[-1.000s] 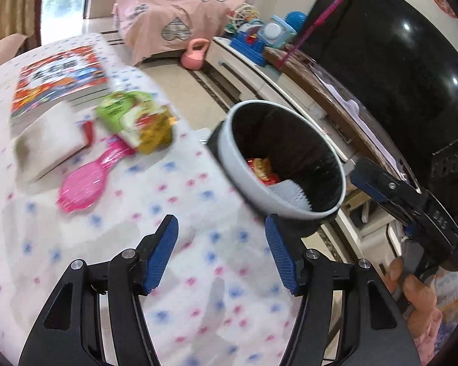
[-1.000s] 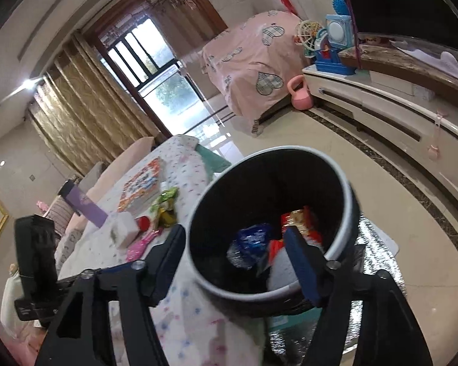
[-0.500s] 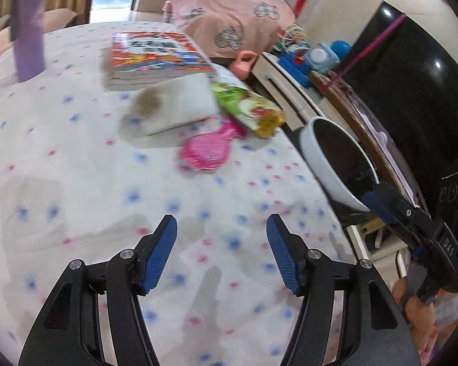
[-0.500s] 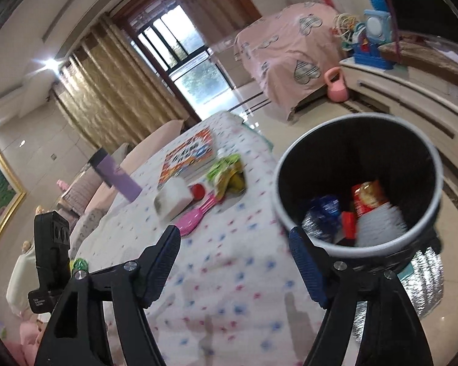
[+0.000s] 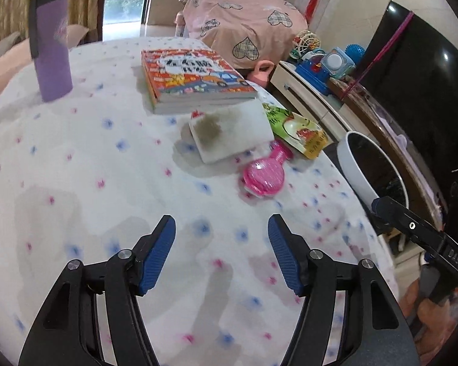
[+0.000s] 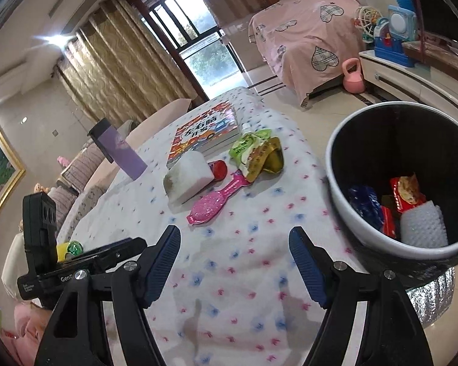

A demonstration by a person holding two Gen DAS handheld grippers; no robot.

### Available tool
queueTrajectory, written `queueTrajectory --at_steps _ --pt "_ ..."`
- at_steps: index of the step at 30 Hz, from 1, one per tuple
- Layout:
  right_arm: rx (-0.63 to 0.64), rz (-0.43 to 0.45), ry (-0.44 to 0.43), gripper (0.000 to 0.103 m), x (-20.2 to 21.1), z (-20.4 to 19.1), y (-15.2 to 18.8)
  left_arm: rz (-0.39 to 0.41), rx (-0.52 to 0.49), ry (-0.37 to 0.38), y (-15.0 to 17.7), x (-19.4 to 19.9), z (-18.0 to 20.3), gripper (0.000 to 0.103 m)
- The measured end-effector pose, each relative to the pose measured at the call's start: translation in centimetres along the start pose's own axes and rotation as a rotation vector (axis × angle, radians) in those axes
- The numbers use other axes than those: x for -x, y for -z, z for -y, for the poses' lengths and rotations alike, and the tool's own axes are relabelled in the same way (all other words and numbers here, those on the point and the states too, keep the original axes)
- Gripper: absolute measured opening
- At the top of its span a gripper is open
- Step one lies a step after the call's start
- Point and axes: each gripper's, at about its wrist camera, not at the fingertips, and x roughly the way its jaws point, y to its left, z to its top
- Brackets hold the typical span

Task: Collect trash
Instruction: 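Grasp the white foam block with the left tool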

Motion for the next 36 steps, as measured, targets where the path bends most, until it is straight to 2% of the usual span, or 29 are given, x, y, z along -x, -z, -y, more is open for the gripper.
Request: queueTrajectory --at_steps 5,7,10,14,17,20,21,22,23,24,25,28,33,36 --pt "-0.001 -0.013 -0.005 0.075 -1.2 -0.5 -0.2 0.022 -0.067 -0.031 -2.2 -1.0 -0.2 0.072" --pt "-0.008 -0.019 -0.008 0.075 -1.7 -0.5 -0.3 0.025 -0.098 -0.034 -3.0 -1.5 0.0 0.080" --pt "-0.020 -0.026 -0.010 0.075 -2.4 -0.4 -0.4 0.032 -0.176 -0.039 -4.3 -2.6 0.7 0.082" --pt "-0.034 -0.042 -0.017 0.075 -3.3 -0.1 -0.6 0.035 -0.279 -0.102 -5.4 -4.5 1.7 0.083" --pt "-0.041 -0.047 -0.018 0.075 -3.9 0.1 -0.9 0.031 -0.326 -0.154 -6.1 -5.9 2.1 0.084" --pt "-0.053 -0.053 -0.023 0.075 -4.5 0.4 -1.1 0.030 -0.345 -0.163 -6.4 -6.9 2.2 0.084" --pt "-0.057 -0.056 -0.024 0.075 -4.7 0.4 -1.2 0.027 -0.348 -0.162 -6.4 -7.1 2.3 0.081" --pt "-0.059 -0.059 -0.026 0.075 -4.9 0.4 -1.4 0.021 -0.347 -0.144 -6.3 -7.2 2.2 0.062" --pt "-0.060 -0.063 -0.027 0.075 -5.2 0.4 -1.5 0.006 -0.343 -0.119 -6.3 -7.4 2.2 0.054" --pt "-0.060 -0.066 -0.028 0.075 -5.4 0.4 -1.5 0.005 -0.339 -0.128 -6.2 -7.3 2.2 0.049" --pt "-0.062 -0.070 -0.030 0.075 -5.7 0.4 -1.6 0.014 -0.335 -0.139 -6.2 -7.1 2.1 0.039" --pt "-0.061 -0.088 -0.036 0.074 -6.6 0.1 -1.8 0.012 -0.264 -0.093 -6.1 -5.5 0.8 0.021" --pt "-0.049 -0.138 -0.041 0.063 -8.9 -0.8 -1.9 -0.010 -0.111 0.000 -4.9 -3.2 -2.0 0.014" --pt "-0.043 -0.164 -0.041 0.061 -10.5 -1.7 -1.9 -0.026 -0.048 0.032 -3.5 -2.3 -3.0 0.011"
